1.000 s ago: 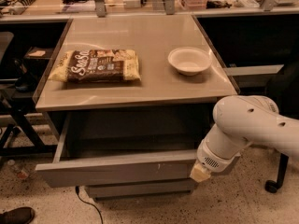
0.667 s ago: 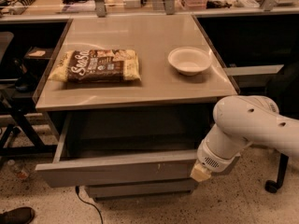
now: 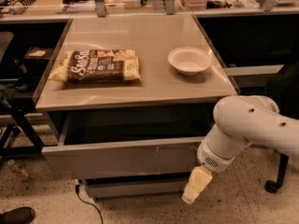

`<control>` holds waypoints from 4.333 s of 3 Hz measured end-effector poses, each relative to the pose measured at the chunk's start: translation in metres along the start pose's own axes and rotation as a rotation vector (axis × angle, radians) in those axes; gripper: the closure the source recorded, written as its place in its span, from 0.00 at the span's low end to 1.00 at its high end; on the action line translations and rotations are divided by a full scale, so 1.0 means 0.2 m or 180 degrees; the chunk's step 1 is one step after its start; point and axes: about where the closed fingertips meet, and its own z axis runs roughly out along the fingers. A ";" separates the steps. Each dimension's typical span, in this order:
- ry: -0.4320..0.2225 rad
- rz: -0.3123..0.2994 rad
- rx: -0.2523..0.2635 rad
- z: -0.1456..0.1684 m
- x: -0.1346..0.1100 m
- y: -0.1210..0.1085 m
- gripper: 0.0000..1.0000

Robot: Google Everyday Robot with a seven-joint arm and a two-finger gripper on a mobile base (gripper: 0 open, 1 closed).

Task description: Close top drawer

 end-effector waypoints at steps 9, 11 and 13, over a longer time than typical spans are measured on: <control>-0.0073 -0.0211 0.0296 0.06 -0.31 -0.20 0.82; -0.0073 -0.0211 0.0296 0.06 -0.31 -0.20 0.34; -0.0073 -0.0211 0.0297 0.06 -0.31 -0.20 0.00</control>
Offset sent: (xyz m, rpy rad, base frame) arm 0.0000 0.0000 0.0000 0.0000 0.0000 0.0000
